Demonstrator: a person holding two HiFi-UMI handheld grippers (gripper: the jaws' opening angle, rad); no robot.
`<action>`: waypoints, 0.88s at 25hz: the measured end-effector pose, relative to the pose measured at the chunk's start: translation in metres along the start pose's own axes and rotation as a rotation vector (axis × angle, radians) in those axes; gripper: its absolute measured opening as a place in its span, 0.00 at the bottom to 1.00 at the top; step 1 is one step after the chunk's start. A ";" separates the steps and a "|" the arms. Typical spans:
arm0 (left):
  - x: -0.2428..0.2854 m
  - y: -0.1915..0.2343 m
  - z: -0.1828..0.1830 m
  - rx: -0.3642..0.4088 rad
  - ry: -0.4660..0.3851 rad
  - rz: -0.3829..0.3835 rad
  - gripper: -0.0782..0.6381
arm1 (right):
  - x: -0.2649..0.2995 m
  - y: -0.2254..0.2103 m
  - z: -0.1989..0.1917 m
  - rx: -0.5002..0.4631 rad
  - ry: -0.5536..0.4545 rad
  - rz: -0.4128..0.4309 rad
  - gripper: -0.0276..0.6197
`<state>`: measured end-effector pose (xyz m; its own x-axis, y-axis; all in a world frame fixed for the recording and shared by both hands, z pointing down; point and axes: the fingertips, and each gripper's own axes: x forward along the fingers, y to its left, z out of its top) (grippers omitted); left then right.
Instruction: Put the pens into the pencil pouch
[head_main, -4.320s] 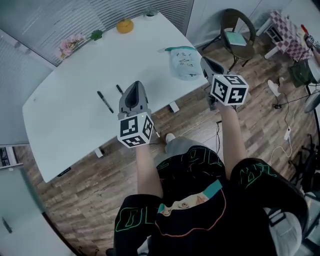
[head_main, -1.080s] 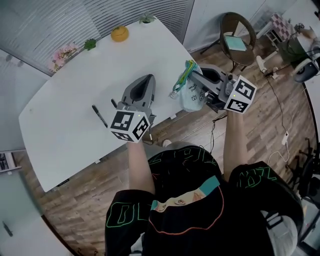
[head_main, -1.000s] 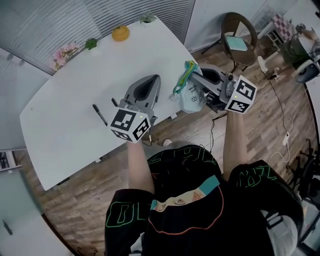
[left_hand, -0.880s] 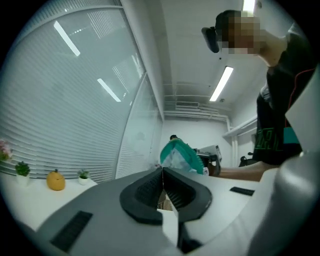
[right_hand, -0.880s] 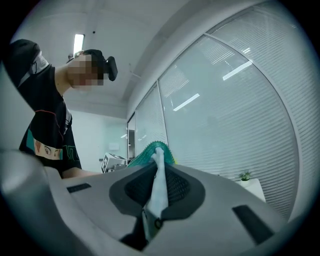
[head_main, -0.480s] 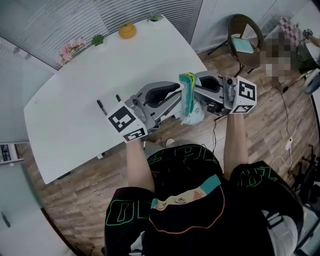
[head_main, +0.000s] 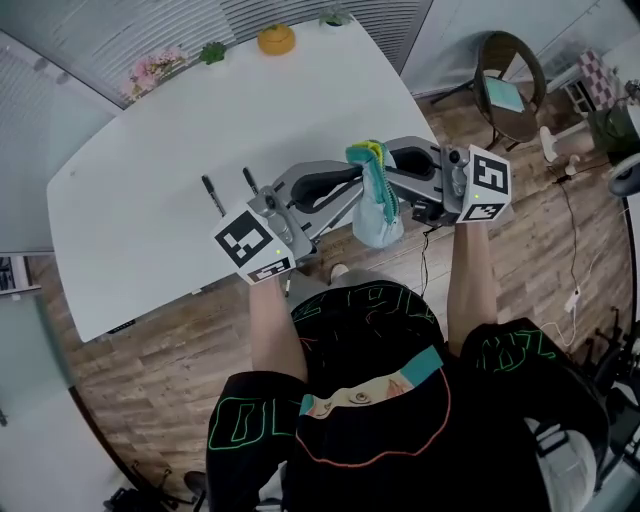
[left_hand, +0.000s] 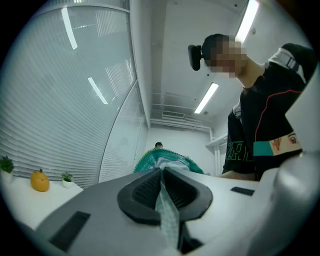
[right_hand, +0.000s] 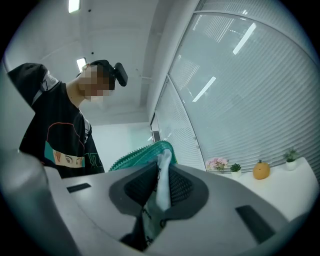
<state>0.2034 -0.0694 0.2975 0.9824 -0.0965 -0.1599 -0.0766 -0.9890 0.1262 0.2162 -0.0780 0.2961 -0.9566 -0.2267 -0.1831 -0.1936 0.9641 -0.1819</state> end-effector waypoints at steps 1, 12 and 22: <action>-0.003 0.002 -0.001 0.018 0.009 0.016 0.13 | 0.003 -0.001 -0.002 -0.004 0.009 0.003 0.09; -0.054 0.031 -0.003 0.013 0.008 0.147 0.11 | 0.033 -0.018 -0.017 -0.032 0.073 -0.041 0.11; -0.115 0.059 -0.002 -0.005 -0.004 0.268 0.11 | 0.045 -0.029 -0.033 -0.043 0.137 -0.044 0.05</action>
<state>0.0863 -0.1168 0.3258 0.9263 -0.3558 -0.1239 -0.3335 -0.9274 0.1697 0.1712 -0.1115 0.3252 -0.9671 -0.2509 -0.0419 -0.2425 0.9592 -0.1452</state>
